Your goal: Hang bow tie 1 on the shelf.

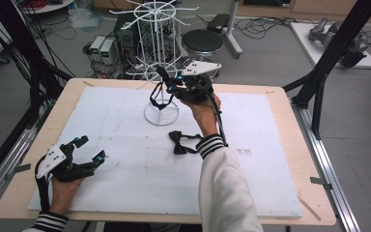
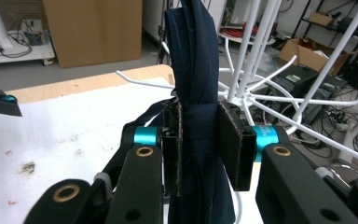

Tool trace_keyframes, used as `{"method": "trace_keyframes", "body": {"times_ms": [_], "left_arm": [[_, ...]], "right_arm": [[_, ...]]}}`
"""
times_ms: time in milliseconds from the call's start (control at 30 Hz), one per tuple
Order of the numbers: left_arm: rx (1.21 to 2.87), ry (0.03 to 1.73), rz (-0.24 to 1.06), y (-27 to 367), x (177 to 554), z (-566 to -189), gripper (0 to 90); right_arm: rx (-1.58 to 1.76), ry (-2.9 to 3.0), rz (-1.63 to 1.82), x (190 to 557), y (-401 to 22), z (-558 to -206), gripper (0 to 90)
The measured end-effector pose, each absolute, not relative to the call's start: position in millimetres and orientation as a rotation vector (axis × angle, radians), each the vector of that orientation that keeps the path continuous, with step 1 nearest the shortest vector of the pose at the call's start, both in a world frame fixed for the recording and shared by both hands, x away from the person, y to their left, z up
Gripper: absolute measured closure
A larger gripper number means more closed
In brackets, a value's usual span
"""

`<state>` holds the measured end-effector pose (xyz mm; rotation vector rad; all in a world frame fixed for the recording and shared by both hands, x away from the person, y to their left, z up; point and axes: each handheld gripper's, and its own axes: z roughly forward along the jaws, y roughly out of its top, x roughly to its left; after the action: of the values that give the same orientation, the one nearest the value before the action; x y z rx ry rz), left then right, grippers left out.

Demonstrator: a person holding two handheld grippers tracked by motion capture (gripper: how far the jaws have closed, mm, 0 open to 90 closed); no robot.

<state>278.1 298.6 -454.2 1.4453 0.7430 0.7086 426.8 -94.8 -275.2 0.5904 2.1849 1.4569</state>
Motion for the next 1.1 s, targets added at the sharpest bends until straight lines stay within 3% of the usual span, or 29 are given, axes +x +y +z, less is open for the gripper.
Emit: {"method": "trace_keyframes", "body": {"times_ms": [867, 1033, 1100], "left_arm": [[1.45, 0.741, 0.71, 299, 278, -454, 12.9], [1.453, 0.738, 0.712, 299, 278, -454, 12.9], [1.453, 0.737, 0.711, 299, 278, -454, 12.9]], "right_arm": [[0.619, 2.164, 1.452, 426, -98, -275, 64.0], [0.625, 2.145, 1.455, 421, -102, -271, 55.4], [0.639, 2.116, 1.461, 416, -104, -270, 41.4]]}}
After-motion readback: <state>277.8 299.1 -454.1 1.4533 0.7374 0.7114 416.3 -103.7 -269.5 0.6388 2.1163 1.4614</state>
